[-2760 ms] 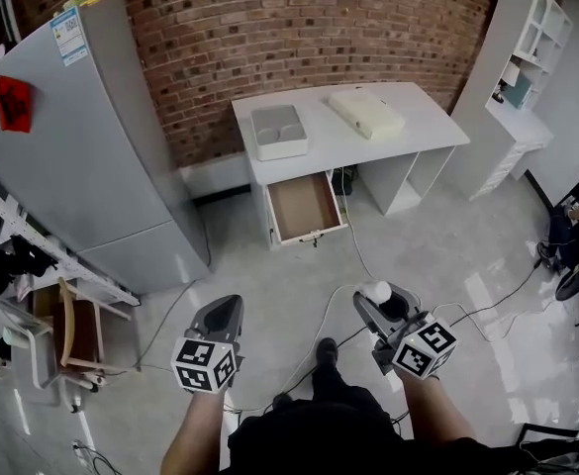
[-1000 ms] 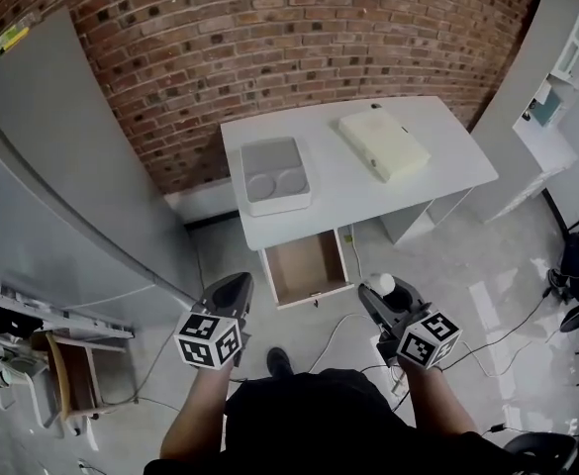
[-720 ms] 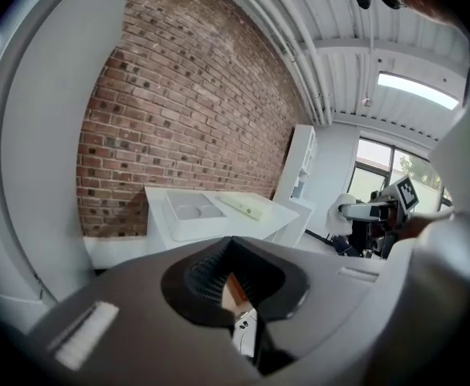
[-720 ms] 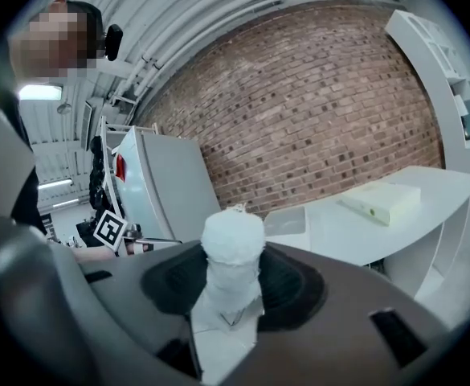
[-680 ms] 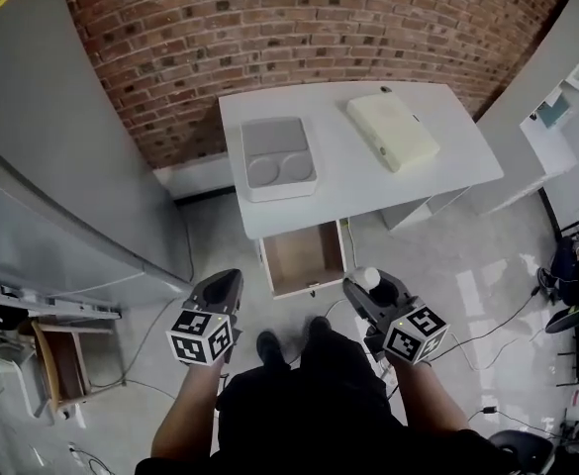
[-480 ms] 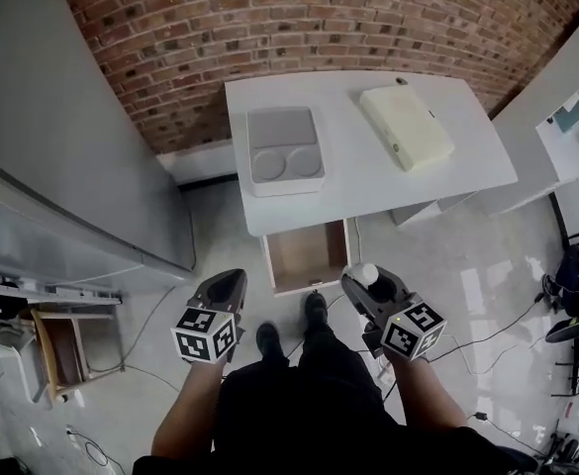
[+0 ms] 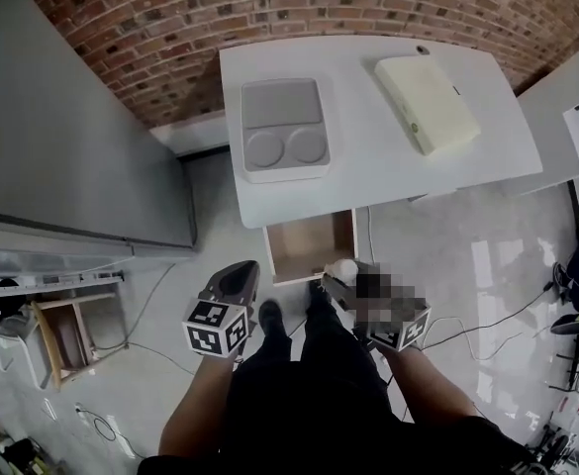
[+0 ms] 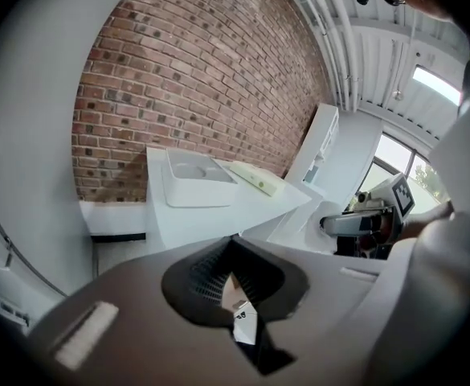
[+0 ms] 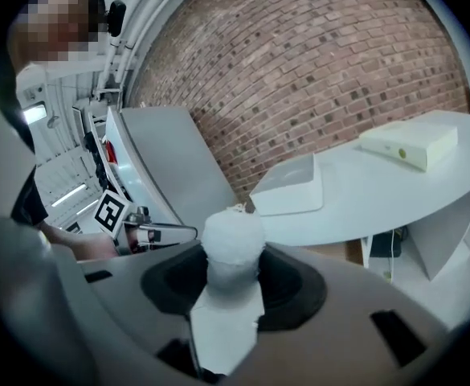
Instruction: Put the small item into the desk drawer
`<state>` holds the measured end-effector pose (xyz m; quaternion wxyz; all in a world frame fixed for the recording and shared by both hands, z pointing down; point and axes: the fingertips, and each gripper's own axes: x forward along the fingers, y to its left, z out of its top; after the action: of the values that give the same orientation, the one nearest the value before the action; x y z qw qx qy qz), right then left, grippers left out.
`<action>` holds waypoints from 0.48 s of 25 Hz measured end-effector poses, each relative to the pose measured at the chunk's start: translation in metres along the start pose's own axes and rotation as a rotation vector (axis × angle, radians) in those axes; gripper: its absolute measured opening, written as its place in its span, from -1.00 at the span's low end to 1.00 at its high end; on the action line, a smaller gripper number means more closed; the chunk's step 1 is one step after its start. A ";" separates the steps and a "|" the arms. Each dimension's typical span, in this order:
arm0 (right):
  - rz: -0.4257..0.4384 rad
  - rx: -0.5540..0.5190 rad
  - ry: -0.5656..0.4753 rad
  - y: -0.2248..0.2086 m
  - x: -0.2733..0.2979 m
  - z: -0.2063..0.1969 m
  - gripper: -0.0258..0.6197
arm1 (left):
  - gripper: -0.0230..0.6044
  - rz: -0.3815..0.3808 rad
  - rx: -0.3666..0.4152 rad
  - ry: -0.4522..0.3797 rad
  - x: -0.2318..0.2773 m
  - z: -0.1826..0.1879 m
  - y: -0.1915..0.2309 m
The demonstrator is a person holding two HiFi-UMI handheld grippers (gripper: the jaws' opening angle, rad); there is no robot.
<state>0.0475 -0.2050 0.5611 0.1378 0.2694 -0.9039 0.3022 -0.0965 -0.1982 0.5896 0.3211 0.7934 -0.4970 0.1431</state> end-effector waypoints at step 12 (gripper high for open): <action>0.002 -0.029 0.166 -0.041 0.066 -0.065 -0.39 | -0.89 -0.044 -0.042 0.093 0.056 -0.064 0.020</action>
<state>0.0222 -0.2190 0.6579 0.2156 0.2406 -0.8940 0.3106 -0.0826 -0.2016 0.6757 0.3633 0.7896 -0.4671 0.1622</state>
